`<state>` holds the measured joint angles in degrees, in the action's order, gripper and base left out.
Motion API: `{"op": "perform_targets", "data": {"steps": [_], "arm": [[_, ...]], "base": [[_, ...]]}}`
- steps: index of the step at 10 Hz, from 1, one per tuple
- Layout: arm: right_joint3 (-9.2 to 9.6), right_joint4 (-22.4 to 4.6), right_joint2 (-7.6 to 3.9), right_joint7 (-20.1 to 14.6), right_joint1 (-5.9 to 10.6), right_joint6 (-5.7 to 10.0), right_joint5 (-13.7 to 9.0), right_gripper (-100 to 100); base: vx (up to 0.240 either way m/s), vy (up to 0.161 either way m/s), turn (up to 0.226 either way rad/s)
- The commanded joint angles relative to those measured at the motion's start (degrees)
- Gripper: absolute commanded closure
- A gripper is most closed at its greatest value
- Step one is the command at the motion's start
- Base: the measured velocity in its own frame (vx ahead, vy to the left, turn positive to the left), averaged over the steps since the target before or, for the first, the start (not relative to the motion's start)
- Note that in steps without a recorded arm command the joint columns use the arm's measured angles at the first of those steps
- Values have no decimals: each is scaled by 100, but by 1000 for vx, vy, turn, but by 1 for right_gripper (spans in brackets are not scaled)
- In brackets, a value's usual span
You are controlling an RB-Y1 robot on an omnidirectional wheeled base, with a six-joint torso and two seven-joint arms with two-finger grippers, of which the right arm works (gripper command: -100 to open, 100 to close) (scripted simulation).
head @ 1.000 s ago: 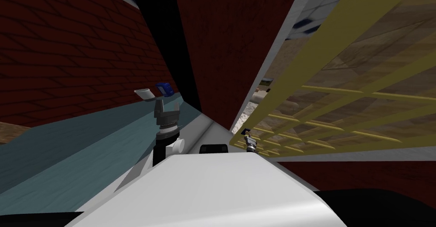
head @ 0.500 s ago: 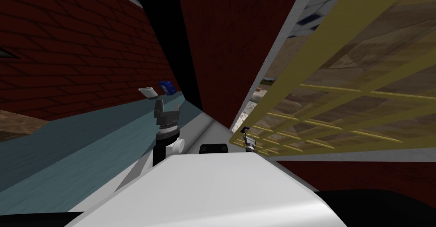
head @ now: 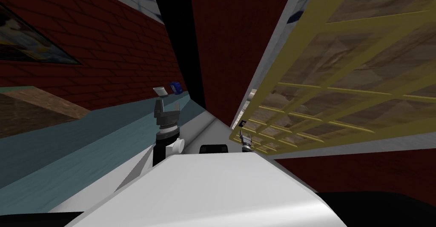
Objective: Pull the door open
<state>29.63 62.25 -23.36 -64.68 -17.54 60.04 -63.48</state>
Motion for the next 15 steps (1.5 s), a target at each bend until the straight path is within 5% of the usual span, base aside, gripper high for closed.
{"op": "perform_targets", "data": {"steps": [1, 9, 11, 12, 15], "arm": [[0, 0, 0, 0, 0, 0, 0, -100], [-157, -661, -399, -854, 150, 181, -73, -100], [-166, -620, -401, -816, 138, 166, -83, -100], [-166, -620, -401, -816, 138, 166, -83, 100], [-166, -620, -401, -816, 138, 166, -83, 100]], "base": [[-89, -7, 25], [149, -8, 60], [93, 0, 21], [-9, 0, -12], [-14, -4, 4]]}}
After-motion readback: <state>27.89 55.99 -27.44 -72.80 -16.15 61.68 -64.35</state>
